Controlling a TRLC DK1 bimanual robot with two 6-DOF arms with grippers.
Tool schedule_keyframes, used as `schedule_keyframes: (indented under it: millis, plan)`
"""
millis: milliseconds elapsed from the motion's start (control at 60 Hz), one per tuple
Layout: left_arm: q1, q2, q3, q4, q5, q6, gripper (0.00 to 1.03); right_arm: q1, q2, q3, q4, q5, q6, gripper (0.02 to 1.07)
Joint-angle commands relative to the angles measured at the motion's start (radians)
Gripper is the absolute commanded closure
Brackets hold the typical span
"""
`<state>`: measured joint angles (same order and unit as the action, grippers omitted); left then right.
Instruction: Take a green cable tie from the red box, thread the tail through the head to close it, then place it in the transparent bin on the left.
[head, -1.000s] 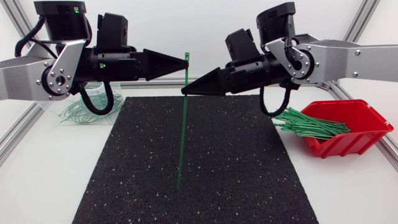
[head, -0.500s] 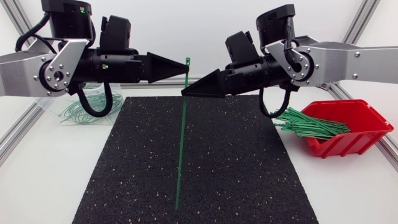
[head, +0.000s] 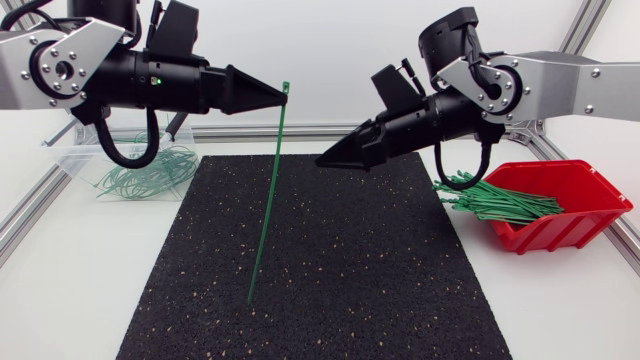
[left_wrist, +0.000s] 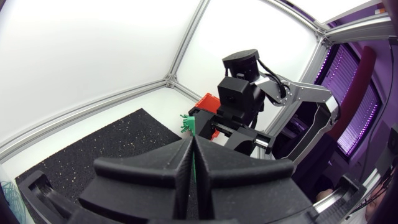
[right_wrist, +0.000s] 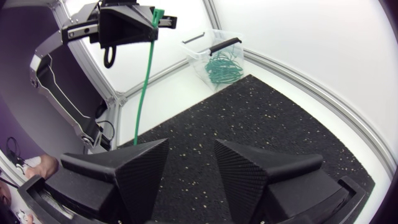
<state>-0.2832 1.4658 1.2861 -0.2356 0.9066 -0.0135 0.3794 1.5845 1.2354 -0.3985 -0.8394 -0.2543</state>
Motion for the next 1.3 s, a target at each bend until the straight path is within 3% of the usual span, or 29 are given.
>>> schedule_keyframes:
  millis: [0, 233, 367, 483, 617, 933, 1283]
  plan:
    - [0.021, -0.005, 0.038, -0.033, -0.003, 0.023, 1.0, 0.019, -0.027, 0.019, -0.037, 0.066, -0.088, 0.5]
    - [0.078, 0.005, 0.042, -0.103, -0.002, 0.035, 1.0, 0.118, -0.018, 0.062, -0.177, 0.313, -0.24, 0.52]
    - [0.11, 0.041, 0.038, -0.12, 0.04, 0.058, 1.0, 0.181, 0.015, 0.099, -0.238, 0.448, -0.301, 0.38]
    - [0.145, 0.091, 0.045, -0.125, 0.115, 0.078, 1.0, 0.225, 0.054, 0.139, -0.295, 0.566, -0.367, 0.34]
    - [0.167, 0.145, 0.068, -0.128, 0.161, 0.106, 1.0, 0.26, 0.097, 0.161, -0.286, 0.763, -0.408, 0.14]
    - [0.176, 0.255, 0.131, -0.13, 0.222, 0.149, 1.0, 0.34, 0.097, 0.148, -0.235, 0.907, -0.461, 0.07]
    - [0.162, 0.366, 0.219, -0.209, 0.241, 0.198, 1.0, 0.426, 0.101, 0.041, -0.026, 1.004, -0.674, 0.07]
